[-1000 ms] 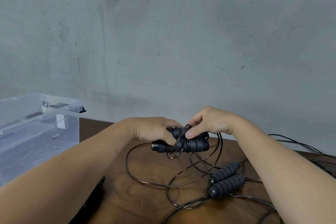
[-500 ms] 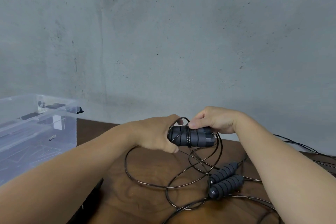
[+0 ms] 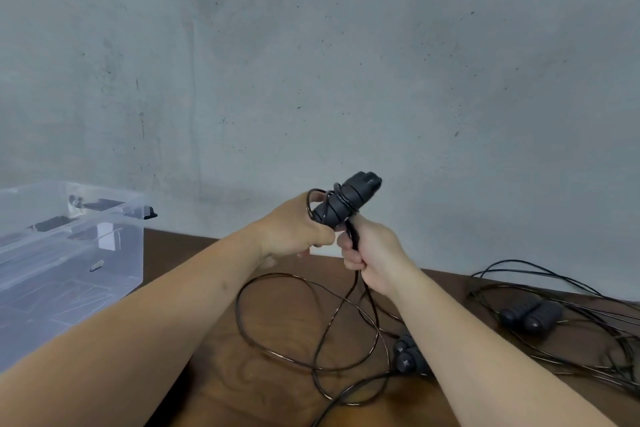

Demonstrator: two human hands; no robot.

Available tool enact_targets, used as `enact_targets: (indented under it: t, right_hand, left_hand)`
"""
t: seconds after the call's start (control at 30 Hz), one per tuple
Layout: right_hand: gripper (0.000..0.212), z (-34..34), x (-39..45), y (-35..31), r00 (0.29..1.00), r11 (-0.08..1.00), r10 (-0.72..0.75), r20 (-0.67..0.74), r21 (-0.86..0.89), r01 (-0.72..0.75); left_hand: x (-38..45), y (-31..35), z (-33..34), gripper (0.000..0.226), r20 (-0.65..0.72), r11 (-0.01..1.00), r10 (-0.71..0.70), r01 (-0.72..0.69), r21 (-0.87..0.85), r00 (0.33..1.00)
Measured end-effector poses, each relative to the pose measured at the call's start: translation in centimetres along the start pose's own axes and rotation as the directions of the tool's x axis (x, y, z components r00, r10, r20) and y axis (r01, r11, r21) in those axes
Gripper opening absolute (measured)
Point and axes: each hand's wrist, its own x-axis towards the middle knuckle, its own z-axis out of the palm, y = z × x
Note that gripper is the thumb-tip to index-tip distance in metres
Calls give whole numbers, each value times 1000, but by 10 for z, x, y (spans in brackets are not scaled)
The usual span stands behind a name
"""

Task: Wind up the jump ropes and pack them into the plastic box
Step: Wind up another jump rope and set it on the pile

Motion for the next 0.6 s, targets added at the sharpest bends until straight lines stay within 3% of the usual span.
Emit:
enact_targets:
  t: [0.07, 0.17, 0.3, 0.37, 0.47, 0.53, 0.6]
  right_hand:
    - [35, 10, -9, 5, 1000, 981, -2, 5, -194, 3]
    - [28, 21, -16, 6, 998, 907, -2, 58, -420, 26]
    - [26, 23, -22, 0, 995, 799, 40, 95, -601, 25]
    - [26, 23, -25, -2, 991, 740, 62, 119, -672, 34]
    - [31, 20, -21, -14, 988, 481, -66, 142, -863, 156]
    - [34, 17, -17, -30, 963, 256, -155, 222, -932, 257]
    - [22, 15, -15, -49, 937, 77, -158, 312, -942, 326]
  left_hand:
    - [7, 0, -5, 60, -115, 994, -19, 31, 103, 993]
    - [13, 0, -8, 66, -221, 890, 33, 72, 450, 975]
    - [22, -11, -3, 41, -320, 779, 95, 130, 614, 943]
    - [24, -15, -8, 35, -369, 673, 119, 198, 712, 922]
    - [23, -20, -14, 39, -315, 431, 146, 226, 874, 938]
    - [21, -23, -11, 40, -208, 289, 162, 155, 945, 965]
    - [15, -20, -7, 35, -59, 227, 166, 21, 974, 984]
